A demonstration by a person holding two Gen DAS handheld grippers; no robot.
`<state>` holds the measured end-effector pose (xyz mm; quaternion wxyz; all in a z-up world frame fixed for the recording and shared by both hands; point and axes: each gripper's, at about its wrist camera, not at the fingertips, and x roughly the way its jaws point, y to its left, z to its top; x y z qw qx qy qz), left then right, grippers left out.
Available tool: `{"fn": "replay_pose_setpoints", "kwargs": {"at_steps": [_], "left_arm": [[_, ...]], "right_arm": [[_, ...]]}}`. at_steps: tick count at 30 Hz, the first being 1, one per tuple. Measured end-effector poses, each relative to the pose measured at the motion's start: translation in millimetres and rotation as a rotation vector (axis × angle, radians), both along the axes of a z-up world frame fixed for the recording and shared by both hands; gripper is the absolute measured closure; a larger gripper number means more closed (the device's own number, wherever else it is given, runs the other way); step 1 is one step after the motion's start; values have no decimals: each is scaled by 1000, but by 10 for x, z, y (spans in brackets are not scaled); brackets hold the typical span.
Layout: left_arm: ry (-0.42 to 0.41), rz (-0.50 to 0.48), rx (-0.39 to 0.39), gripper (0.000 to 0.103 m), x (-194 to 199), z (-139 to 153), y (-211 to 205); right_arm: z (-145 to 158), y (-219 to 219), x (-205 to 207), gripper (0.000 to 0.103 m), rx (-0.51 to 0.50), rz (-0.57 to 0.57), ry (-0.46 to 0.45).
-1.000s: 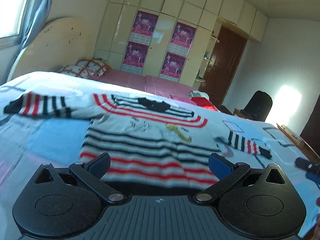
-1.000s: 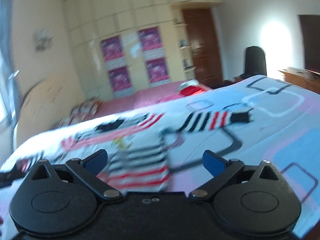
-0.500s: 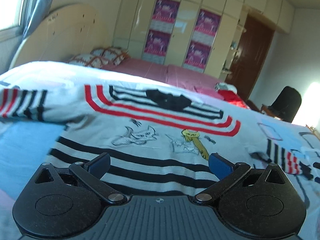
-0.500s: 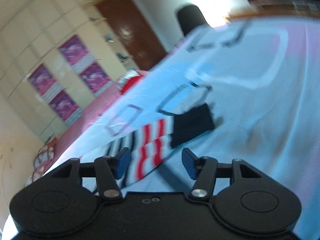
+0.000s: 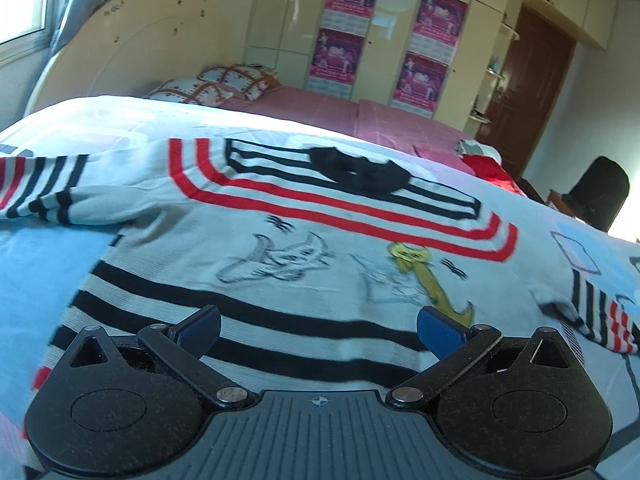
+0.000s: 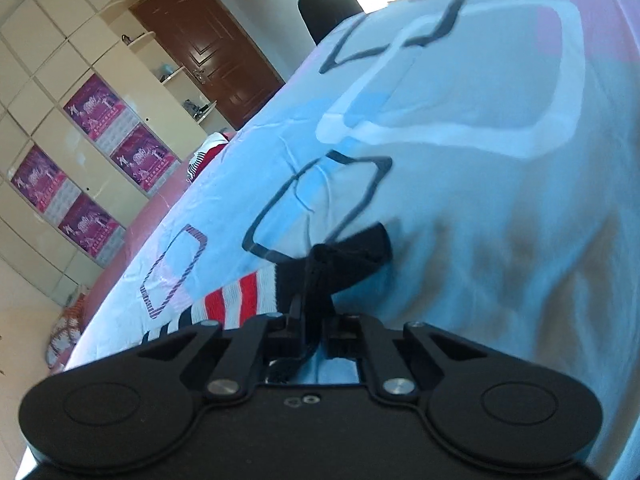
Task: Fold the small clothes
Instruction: 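Reach the right tool to the black sleeve cuff and close on it, then carry the held sleeve across the sweater body and open the right tool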
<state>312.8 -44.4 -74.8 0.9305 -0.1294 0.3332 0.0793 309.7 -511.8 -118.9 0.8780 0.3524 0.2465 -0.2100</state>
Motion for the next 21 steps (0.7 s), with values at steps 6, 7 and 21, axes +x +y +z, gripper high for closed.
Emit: {"fn": "replay_pose_setpoints", "kwargs": {"at_steps": [6,7,21], "left_arm": [[-10,69,-1,0,-45,-43,508],[-11,94,0,0,-42,-65,605],[24,185,1,0,-348,-166,1950]], "right_arm": [[703,835,223,96,-203,176,-116],[823,1077,271,96,-234,228,-139],[513,4268,934,85,-300,842,-53]]}}
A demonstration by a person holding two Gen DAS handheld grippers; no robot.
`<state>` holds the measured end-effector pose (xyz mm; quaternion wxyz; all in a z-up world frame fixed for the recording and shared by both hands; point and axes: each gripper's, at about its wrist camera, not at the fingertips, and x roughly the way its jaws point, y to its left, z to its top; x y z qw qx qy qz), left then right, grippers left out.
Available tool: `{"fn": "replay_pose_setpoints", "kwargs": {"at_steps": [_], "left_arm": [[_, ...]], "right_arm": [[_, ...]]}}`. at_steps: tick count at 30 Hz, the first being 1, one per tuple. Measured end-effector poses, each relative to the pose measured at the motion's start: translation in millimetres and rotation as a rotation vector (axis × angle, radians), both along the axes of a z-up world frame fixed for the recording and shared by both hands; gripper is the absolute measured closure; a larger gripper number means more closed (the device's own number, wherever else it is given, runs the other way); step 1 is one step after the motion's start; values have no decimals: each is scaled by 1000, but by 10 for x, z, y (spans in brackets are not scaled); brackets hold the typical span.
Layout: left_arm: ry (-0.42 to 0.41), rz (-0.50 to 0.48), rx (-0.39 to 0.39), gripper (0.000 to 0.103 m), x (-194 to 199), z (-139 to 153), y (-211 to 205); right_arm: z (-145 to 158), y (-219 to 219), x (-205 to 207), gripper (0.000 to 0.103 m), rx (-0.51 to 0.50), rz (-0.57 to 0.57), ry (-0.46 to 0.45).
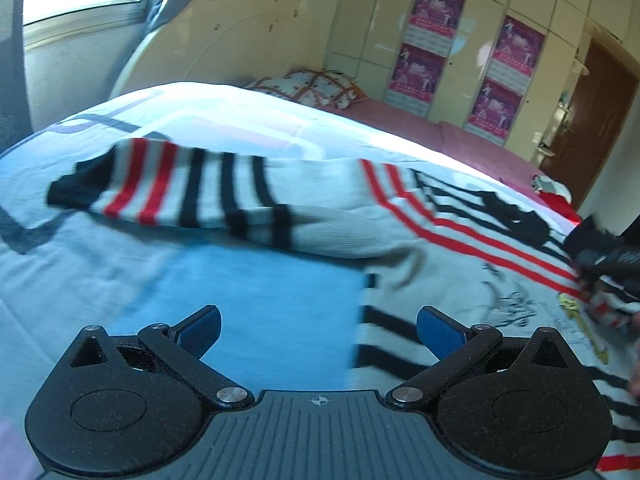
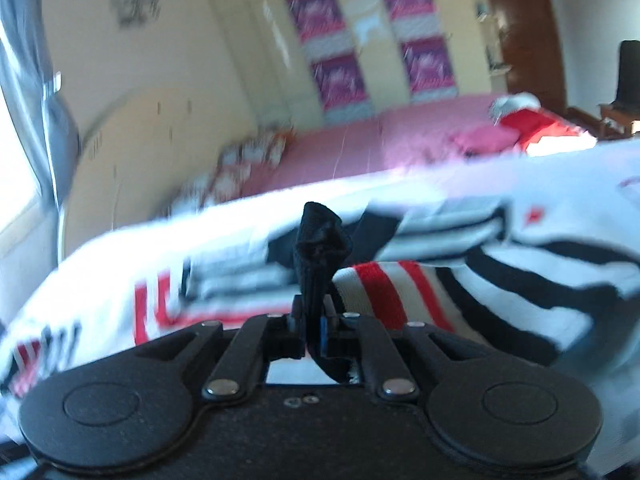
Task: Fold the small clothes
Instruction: 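Carry the held sleeve across the sweater body and open the right tool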
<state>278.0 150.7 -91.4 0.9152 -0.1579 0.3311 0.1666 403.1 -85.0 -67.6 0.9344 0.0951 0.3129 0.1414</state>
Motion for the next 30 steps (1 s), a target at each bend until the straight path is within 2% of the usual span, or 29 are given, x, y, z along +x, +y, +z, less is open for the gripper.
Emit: {"fn": "replay_pose_setpoints", "kwargs": {"at_steps": [1,2,3,4,6,9,11,14,17,19,21,22,23,24,26,28,30], "left_arm": [[3,-4,-5,0,-4,-11,43],[3,-8,-18,0,7,-22,76],[-2,-18,-34,0,25,-27,89],[-12,-38,-51,0,55,-28,82],[-35,-93,-83,0,172,-27,12],[-94,-221,-199,1,483,-43,-245],[-107,-312,-295,42,781,-92,-477],[-97,-399,-431,44,1233,-234,-824],[-38,-417,-476,44,1657,-425,-1079],[7,-401,-464,44,1878,-548,-1200],[-9,-400,-441,45,2031,-594,-1276],[-8,-403,-435,63,2109,-597,-1307],[0,-414,-444,98,2188,-604,-1323],[-10,-403,-437,100,2211,-568,-1305],[-104,-404,-368,100,2178,-370,-1288],[-199,-396,-293,100,2047,-138,-1210],[-218,-395,-202,100,1964,-55,-1138]], "right_arm": [[-131,107,30,75,-44,12,41],[-231,193,54,70,-93,24,97],[-240,209,-19,67,-118,28,87],[-177,197,-144,64,-119,35,37],[-9,52,-398,63,-70,38,-35],[155,-317,-670,62,-10,-43,-44],[201,-609,-847,61,13,-119,-28],[241,-997,-1018,61,42,-214,-9],[231,-1287,-1161,61,49,-269,-8],[192,-1425,-1192,61,60,-295,-4],[144,-1560,-1217,61,83,-320,6],[110,-1612,-1217,61,96,-332,11],[79,-1662,-1216,61,113,-343,18],[51,-1692,-1203,61,132,-352,25],[26,-1764,-1189,61,180,-364,35],[-18,-1864,-1130,59,280,-374,47],[-109,-1997,-1045,58,404,-384,70]]}}
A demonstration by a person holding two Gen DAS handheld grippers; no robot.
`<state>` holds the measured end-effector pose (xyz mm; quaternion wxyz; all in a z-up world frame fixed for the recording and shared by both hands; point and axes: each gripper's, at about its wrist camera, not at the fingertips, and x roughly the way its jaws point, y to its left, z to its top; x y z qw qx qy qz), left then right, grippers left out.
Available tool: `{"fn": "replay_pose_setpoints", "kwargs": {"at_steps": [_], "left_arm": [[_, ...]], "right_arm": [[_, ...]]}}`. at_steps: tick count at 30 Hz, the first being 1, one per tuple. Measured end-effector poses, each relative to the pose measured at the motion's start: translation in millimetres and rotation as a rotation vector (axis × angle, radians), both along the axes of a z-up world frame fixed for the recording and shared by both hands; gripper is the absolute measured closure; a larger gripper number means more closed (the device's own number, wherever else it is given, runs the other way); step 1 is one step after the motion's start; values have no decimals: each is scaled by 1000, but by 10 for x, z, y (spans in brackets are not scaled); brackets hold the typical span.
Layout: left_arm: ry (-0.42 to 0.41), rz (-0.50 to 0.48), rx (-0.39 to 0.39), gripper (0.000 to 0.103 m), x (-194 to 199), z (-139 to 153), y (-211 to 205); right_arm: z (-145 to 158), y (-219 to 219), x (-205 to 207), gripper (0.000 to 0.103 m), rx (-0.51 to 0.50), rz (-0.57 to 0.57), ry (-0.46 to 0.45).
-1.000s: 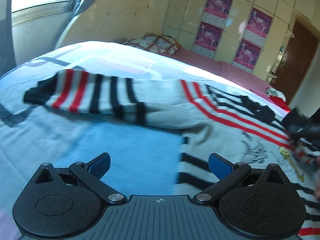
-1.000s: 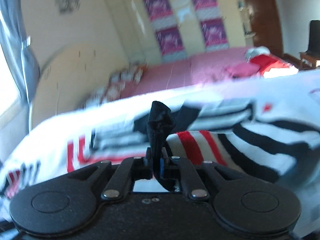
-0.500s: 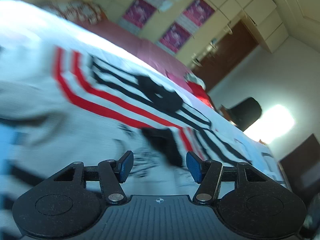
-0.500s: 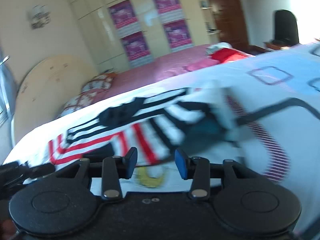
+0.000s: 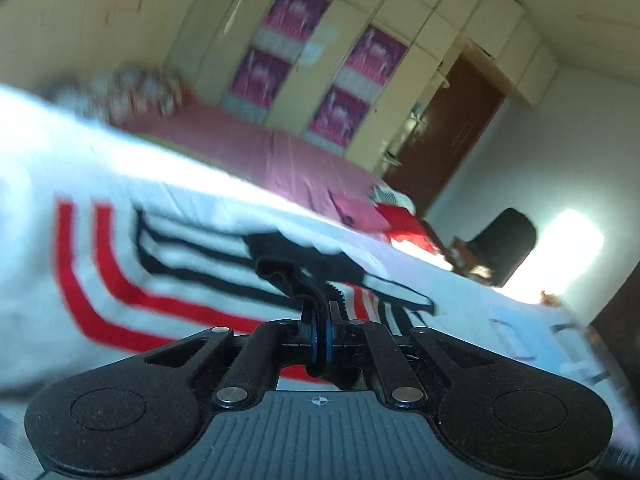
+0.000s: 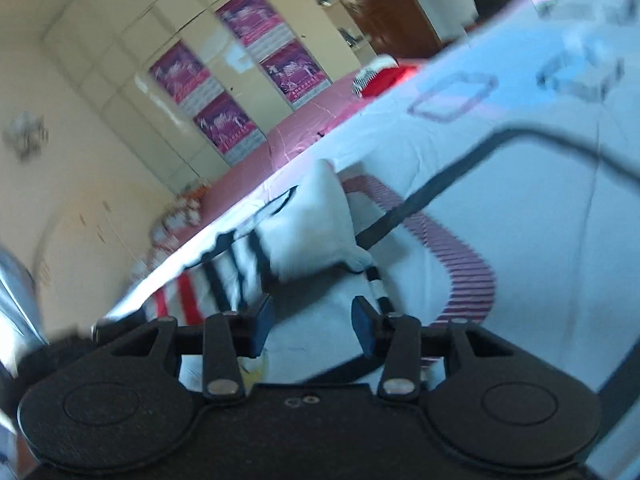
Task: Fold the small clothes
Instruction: 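Carry the held sleeve across the sweater body and open the right tool, then close the left tool on the other sleeve's black cuff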
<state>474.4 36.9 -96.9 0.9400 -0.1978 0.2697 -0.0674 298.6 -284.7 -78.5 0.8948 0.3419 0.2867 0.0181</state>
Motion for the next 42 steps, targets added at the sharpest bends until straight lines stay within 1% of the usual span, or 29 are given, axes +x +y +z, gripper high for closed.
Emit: {"fn": "replay_pose_setpoints", "kwargs": {"at_steps": [2,4,7,8,9,10,12,14,16,17,18,20,21,23,25,26,27,29,30,31,32,34,35,36,37,39,40,41,42], "left_arm": [[64,10,34,100,44,-136,80],[110,39,13,100,56,-263,177],[145,31,17,100,88,-362,157],[156,28,20,100,112,-391,143],[156,33,26,100,83,-418,154],[153,38,25,100,36,-455,183],[173,66,35,100,-35,-518,213],[186,78,15,100,-88,-628,246],[184,76,-5,99,-109,-626,288],[186,95,-22,94,-147,-603,343],[180,147,-13,89,-214,-549,395],[94,247,62,57,-357,-379,436],[57,260,82,57,-377,-310,429],[22,211,92,57,-282,-231,327],[10,130,165,57,-128,-224,107],[19,103,204,57,-49,-262,-3],[37,86,237,57,17,-312,-86],[86,81,286,57,124,-449,-186],[113,81,303,57,155,-511,-201],[111,86,325,57,155,-567,-210],[98,95,343,57,123,-564,-221],[105,135,376,57,87,-529,-233],[109,157,395,57,81,-526,-240],[116,162,386,57,82,-539,-216],[117,169,379,57,82,-541,-204],[121,182,386,57,97,-538,-213],[119,186,398,54,105,-549,-224],[125,198,411,45,101,-555,-235],[137,210,411,42,125,-569,-223]], "right_arm": [[-157,-91,146,58,133,4,3],[-319,-160,329,58,247,5,29],[-493,-228,538,58,347,-17,44],[-530,-264,601,63,366,-32,51],[-555,-299,656,86,385,-44,50],[-564,-325,696,95,379,-64,49],[-585,-327,759,97,322,-82,76],[-664,-324,734,97,332,-87,83],[-575,-294,731,92,290,-30,98],[-483,-289,721,82,258,8,100],[-356,-298,696,76,200,34,73],[-113,-342,678,76,58,65,-16],[-22,-370,752,77,10,83,-48],[76,-397,1044,75,-56,104,-70],[45,-391,1400,66,-102,127,-74],[14,-364,1591,56,-126,136,-66],[-34,-345,1797,53,-132,150,-46],[-165,-297,2065,56,-113,188,-15],[-199,-256,2184,79,-111,225,-12],[-237,-211,2263,91,-125,270,-14],[-304,-157,2281,92,-176,288,11],[-334,-194,2293,96,-177,287,16],[-293,-164,2284,95,-210,286,16],[-240,-100,2250,89,-273,273,14],[-197,-69,2176,86,-321,251,10],[-62,-23,2005,86,-333,225,-40],[-36,-15,1915,86,-327,237,-65],[-56,-3,1847,86,-352,260,-69],[-107,64,1799,85,-394,292,-42]]}}
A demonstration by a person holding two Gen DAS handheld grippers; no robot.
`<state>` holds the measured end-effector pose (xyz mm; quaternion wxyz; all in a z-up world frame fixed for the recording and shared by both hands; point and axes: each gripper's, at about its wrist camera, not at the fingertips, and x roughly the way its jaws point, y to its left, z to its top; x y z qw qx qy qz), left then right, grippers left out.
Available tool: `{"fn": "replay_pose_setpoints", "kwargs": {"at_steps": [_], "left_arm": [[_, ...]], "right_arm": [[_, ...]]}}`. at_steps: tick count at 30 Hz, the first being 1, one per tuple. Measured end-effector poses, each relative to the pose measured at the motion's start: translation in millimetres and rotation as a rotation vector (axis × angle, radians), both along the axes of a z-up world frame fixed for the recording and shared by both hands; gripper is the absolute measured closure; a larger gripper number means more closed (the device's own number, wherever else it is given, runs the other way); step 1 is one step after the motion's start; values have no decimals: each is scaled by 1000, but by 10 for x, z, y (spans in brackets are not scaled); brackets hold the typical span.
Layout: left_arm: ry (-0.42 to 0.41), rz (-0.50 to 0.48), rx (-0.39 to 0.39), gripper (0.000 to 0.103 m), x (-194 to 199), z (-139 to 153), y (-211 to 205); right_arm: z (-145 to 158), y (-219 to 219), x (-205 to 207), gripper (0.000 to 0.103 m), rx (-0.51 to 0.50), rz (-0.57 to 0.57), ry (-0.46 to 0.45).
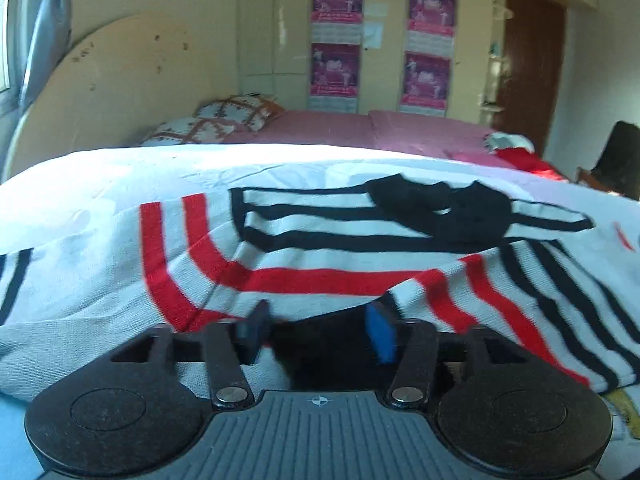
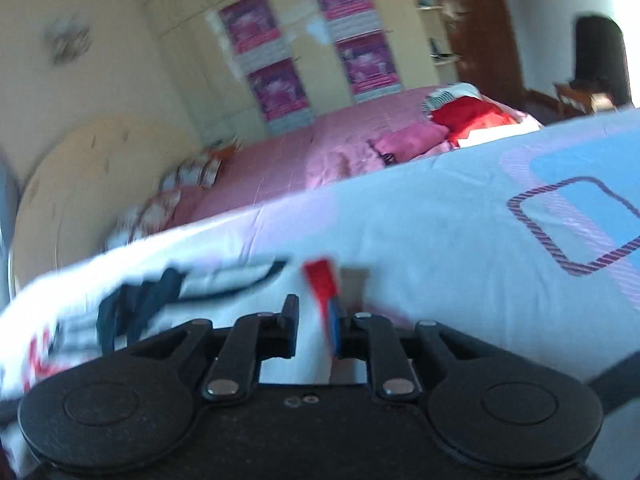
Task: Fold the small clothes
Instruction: 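Close the left tool on the other sleeve's black cuff, then fold the held sleeve across the sweater body and open the left tool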
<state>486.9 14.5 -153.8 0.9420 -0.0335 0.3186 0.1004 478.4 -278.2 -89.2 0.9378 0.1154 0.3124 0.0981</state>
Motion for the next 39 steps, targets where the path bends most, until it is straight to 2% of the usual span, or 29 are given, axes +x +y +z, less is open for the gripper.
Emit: {"fn": "replay_pose_setpoints", "kwargs": {"at_steps": [1,2,4,6,8,10,12,15,18,21,22,24,26,27,28,31,33,34,36,39], "left_arm": [[5,10,-16,36,16,-7,31],[9,16,-36,35,22,-4,68],[7,17,-71,35,0,27,127],[-34,50,-121,35,-167,88,243],[-71,106,-214,35,-449,118,488],[-131,164,-280,35,-821,136,789],[-167,268,-304,35,-1222,149,1137],[-218,417,-395,35,-1764,119,1778],[-249,555,-471,35,-2115,55,2425],[-293,667,-589,35,-2334,-66,2996],[-299,691,-622,37,-2359,-119,3138],[-306,720,-686,52,-2397,-256,3390],[-325,742,-738,75,-2411,-377,3590],[-325,744,-752,79,-2379,-428,3652],[-324,741,-758,83,-2353,-457,3719],[-314,718,-765,82,-2207,-502,3839],[-294,693,-731,83,-2114,-471,3779],[-286,678,-704,99,-2058,-432,3759],[-302,611,-629,99,-1931,-218,3649],[-328,422,-455,99,-1631,231,3123]], "right_arm": [[-101,77,16,84,-61,22,67],[-116,95,-45,83,-85,22,37],[21,71,-108,82,-71,-4,57],[239,58,-300,77,-47,-13,-24],[413,30,-515,76,-36,-5,-79],[470,-13,-763,75,-17,-3,-69],[466,-46,-1003,75,-8,-17,-41],[367,13,-1281,75,13,-48,25],[268,179,-1532,75,20,-64,78],[264,347,-1713,75,40,-87,103],[276,399,-1757,75,54,-97,108],[316,521,-1801,75,76,-108,110],[396,643,-1842,75,78,-118,103],[441,702,-1855,75,81,-116,93],[485,765,-1871,75,77,-117,83],[581,911,-1893,75,58,-118,64],[624,959,-1922,75,57,-124,55],[638,970,-1938,75,57,-128,52],[660,968,-1974,75,57,-135,47],[659,959,-2007,75,48,-146,49]]}}
